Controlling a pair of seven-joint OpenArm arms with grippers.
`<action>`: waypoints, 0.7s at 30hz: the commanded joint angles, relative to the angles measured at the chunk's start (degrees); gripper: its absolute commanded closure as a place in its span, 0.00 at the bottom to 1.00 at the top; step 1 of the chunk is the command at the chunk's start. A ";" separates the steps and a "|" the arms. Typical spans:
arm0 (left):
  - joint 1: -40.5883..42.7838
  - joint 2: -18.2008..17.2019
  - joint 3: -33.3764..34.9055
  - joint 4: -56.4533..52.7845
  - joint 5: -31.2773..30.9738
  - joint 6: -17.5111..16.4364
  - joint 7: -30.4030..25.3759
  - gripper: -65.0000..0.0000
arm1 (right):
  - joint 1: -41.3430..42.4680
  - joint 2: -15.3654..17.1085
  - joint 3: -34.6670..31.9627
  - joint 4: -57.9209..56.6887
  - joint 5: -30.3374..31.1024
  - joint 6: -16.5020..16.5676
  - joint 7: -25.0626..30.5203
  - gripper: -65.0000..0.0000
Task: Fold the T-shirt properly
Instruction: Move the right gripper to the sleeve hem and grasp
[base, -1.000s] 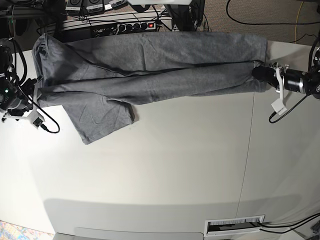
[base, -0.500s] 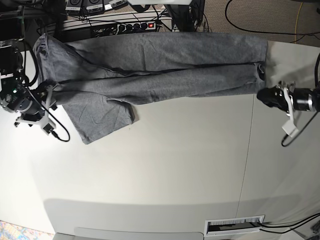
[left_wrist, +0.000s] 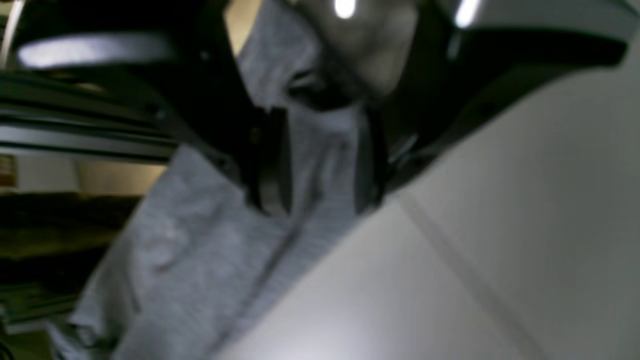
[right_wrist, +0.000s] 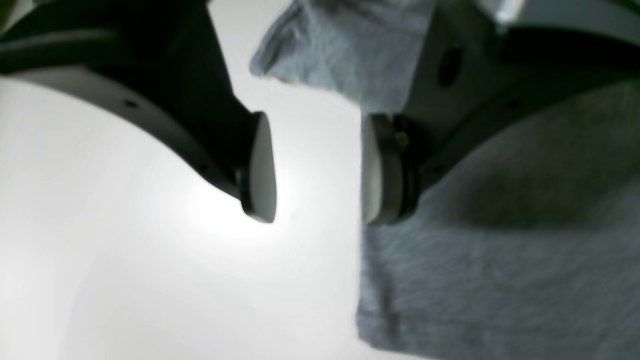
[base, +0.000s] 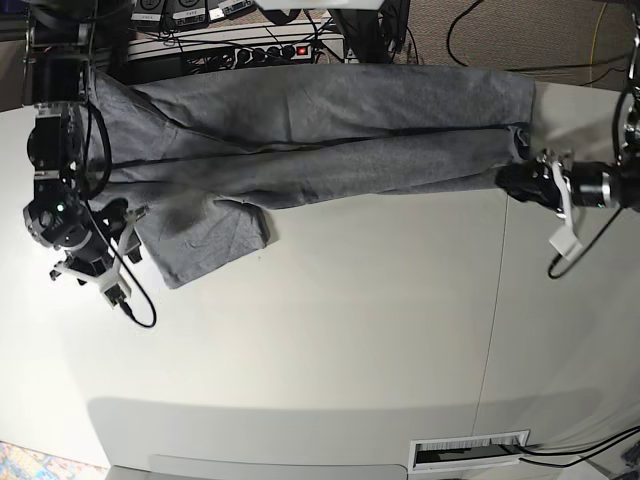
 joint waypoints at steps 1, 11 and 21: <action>-0.52 -0.72 -0.76 1.81 -1.54 -0.28 -0.68 0.67 | 2.43 0.85 0.57 -0.96 0.00 -0.35 1.62 0.56; 4.44 5.11 -0.76 11.65 -1.54 -0.28 -2.58 0.74 | 9.51 0.13 0.52 -14.84 3.52 -0.22 6.56 0.56; 7.76 5.70 -0.76 11.65 3.98 -0.28 -6.67 0.80 | 9.66 0.09 0.46 -24.00 3.63 0.11 13.07 0.56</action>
